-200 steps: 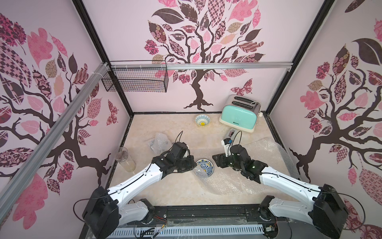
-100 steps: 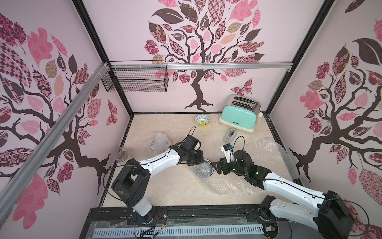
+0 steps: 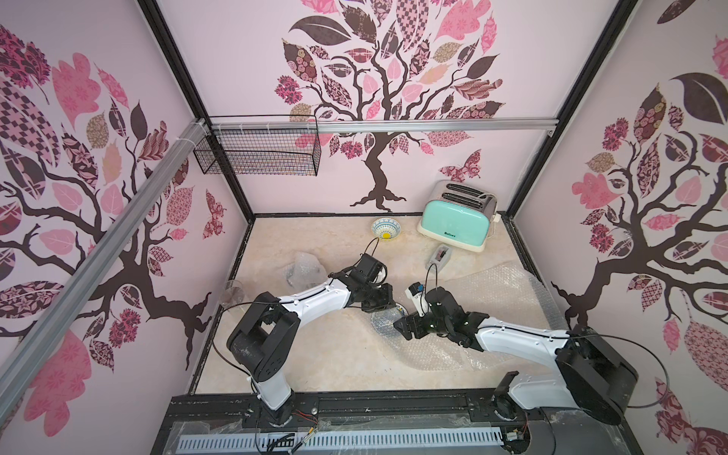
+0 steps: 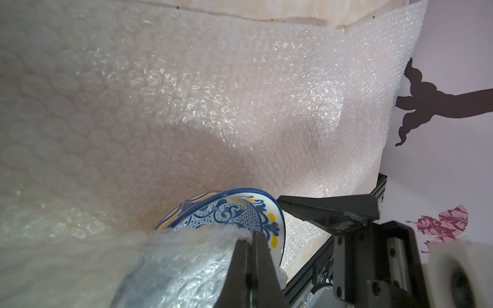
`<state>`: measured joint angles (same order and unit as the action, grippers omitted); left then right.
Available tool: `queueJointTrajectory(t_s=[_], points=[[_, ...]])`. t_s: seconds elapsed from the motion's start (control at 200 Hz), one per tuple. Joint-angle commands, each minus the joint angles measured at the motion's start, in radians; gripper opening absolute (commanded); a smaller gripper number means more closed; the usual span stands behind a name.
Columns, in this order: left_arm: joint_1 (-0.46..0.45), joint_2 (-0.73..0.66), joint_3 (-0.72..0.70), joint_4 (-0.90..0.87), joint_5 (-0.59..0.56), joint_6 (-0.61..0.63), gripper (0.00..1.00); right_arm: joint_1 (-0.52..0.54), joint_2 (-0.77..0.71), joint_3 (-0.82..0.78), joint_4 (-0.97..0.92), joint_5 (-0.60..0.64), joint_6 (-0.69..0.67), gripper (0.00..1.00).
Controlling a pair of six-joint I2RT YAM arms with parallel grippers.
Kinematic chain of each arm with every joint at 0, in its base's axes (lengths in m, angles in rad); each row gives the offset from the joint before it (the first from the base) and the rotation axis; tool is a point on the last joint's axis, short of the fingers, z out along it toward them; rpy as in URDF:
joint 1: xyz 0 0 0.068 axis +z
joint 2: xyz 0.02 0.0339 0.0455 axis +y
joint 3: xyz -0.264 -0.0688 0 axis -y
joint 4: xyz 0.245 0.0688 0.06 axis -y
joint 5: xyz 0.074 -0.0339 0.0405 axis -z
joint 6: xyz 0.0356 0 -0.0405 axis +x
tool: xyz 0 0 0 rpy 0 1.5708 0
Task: Wrap bowls in bubble wrap
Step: Wrap the bowl in bubble wrap.
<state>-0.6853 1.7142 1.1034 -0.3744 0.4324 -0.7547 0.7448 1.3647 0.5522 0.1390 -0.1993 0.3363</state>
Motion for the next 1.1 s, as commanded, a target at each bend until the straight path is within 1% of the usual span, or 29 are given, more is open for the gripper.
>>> queueJointTrajectory(t_s=[0.0,0.2,0.285,0.365,0.42,0.48,0.55,0.69,0.765,0.89,0.965,1.0,1.04,1.095], points=[[-0.006,0.021,0.022,0.037,0.017,0.022,0.0,0.008,0.05,0.066,0.034,0.038,0.011,0.84],[-0.01,0.011,-0.003,0.037,0.011,0.035,0.0,0.007,0.146,0.114,0.01,0.107,0.032,0.73],[-0.01,-0.021,-0.008,0.015,-0.012,0.046,0.12,0.007,0.166,0.112,0.006,0.116,0.034,0.68],[-0.008,-0.068,-0.007,-0.017,-0.047,0.056,0.32,0.007,0.175,0.108,0.01,0.121,0.033,0.63],[-0.001,-0.099,-0.009,-0.037,-0.061,0.063,0.42,0.007,0.18,0.106,0.011,0.124,0.033,0.6],[0.01,-0.137,-0.017,-0.056,-0.073,0.069,0.49,0.008,0.185,0.105,0.012,0.123,0.035,0.57],[0.03,-0.191,-0.044,-0.067,-0.098,0.065,0.54,0.007,0.186,0.099,0.018,0.12,0.037,0.56],[0.101,-0.317,-0.17,-0.055,-0.152,0.018,0.67,0.008,0.195,0.095,0.019,0.12,0.037,0.52],[0.14,-0.351,-0.246,-0.023,-0.148,-0.001,0.7,0.007,0.2,0.093,0.024,0.118,0.037,0.51],[0.193,-0.363,-0.299,-0.048,-0.161,-0.016,0.73,0.008,0.203,0.089,0.03,0.113,0.038,0.48],[0.235,-0.374,-0.362,0.017,-0.16,-0.058,0.74,0.007,0.206,0.086,0.03,0.116,0.038,0.46],[0.259,-0.372,-0.385,0.052,-0.135,-0.072,0.74,0.007,0.204,0.084,0.029,0.118,0.04,0.45],[0.282,-0.363,-0.397,0.073,-0.114,-0.081,0.74,0.007,0.204,0.084,0.029,0.118,0.04,0.44],[0.297,-0.342,-0.404,0.094,-0.117,-0.084,0.75,0.007,0.202,0.081,0.028,0.118,0.04,0.43]])
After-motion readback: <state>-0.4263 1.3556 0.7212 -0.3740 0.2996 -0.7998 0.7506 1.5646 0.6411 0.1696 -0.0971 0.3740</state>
